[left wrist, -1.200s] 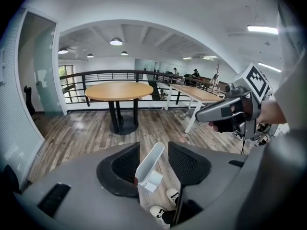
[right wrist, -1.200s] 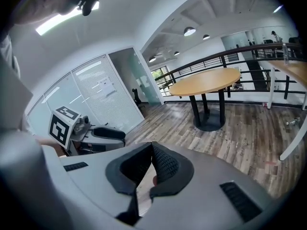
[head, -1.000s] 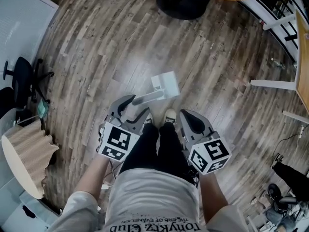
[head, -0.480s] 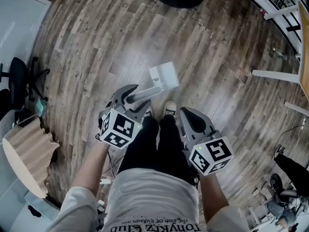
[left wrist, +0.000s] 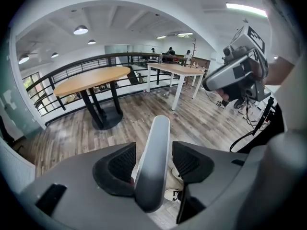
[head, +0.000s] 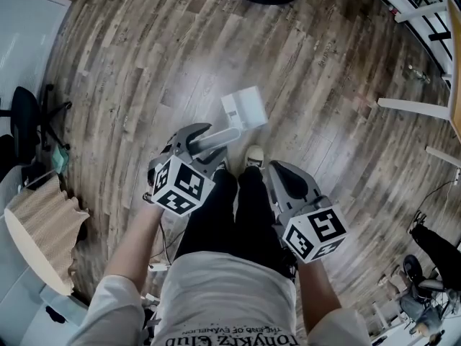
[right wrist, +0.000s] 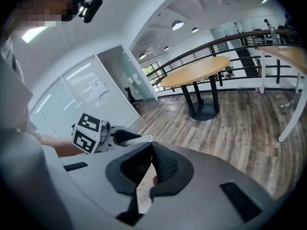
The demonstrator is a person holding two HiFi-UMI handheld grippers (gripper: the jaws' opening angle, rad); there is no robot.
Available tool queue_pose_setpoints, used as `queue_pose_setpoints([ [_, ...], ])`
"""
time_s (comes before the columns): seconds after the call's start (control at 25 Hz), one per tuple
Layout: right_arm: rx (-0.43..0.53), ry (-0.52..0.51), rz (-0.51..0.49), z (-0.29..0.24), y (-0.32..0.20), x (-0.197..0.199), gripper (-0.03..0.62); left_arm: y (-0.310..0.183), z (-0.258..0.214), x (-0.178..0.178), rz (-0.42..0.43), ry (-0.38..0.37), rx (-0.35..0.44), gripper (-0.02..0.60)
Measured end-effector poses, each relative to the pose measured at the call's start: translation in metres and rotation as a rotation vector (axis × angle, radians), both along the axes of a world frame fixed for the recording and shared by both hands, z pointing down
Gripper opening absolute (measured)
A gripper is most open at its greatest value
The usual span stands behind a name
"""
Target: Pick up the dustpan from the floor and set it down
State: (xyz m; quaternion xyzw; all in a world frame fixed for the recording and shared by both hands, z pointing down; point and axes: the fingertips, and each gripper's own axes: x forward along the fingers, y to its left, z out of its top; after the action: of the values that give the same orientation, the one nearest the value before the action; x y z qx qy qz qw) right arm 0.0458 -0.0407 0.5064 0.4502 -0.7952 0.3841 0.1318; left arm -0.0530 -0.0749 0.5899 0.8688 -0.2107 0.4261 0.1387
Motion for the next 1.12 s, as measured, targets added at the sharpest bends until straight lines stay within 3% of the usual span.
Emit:
queue_pose_setpoints([
  [0.44,-0.019,-0.009,0.023,0.006,0.004,0.002,0.025,0.0,0.01,0.011,0.052,-0.001,-0.011,0.224],
  [0.76,-0.032,-0.008,0.036,0.009,0.008,0.008,0.025,0.002,0.014,0.011,0.049,-0.012,-0.004,0.134],
  [1.12,-0.033,-0.015,0.036,0.009,0.01,0.011,0.025,0.006,0.014,0.014,0.071,-0.02,0.008,0.115],
])
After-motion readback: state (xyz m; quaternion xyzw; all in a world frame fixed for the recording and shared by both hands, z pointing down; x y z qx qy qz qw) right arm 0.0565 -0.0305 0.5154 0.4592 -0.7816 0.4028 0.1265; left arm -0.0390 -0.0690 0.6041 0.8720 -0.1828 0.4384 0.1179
